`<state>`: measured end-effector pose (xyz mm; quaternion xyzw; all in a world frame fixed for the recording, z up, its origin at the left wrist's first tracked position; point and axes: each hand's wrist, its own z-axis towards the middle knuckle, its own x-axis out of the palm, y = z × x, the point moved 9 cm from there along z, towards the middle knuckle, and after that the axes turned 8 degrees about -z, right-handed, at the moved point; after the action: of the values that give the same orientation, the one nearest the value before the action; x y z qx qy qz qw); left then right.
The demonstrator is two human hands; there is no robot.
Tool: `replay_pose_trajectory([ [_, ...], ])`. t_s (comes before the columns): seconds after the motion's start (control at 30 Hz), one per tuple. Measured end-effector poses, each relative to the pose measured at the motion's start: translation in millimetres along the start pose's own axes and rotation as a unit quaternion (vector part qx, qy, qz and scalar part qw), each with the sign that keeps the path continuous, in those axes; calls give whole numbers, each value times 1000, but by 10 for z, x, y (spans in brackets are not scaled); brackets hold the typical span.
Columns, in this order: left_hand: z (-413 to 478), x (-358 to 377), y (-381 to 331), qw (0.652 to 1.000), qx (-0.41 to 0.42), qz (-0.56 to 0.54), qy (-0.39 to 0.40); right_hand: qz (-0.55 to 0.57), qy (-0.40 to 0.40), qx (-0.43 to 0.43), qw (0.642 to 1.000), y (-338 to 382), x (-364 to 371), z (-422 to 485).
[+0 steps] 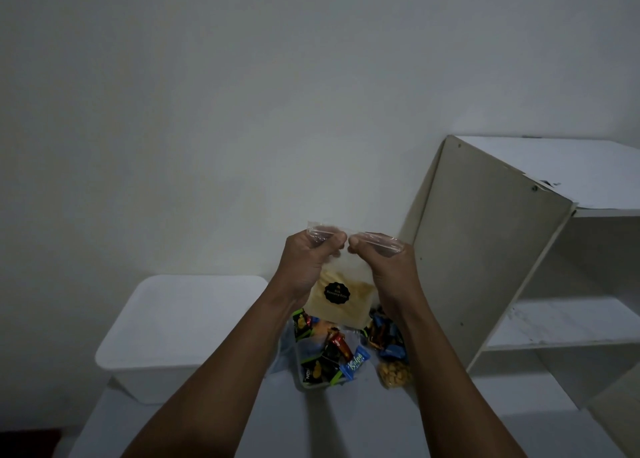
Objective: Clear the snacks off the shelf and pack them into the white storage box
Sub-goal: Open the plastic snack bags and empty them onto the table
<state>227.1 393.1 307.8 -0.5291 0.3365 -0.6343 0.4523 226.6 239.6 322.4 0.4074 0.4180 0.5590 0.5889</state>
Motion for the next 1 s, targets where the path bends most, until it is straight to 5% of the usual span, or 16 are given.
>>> replay_pose_trajectory([
  [0.37,-27,-82,-55,992,28,-107,-53,18,-22,-4,1000,20,-28,46],
  [1.0,-25,-93,-69,990,34,-99,-96,41,-23,-1,999,-8,-31,32],
])
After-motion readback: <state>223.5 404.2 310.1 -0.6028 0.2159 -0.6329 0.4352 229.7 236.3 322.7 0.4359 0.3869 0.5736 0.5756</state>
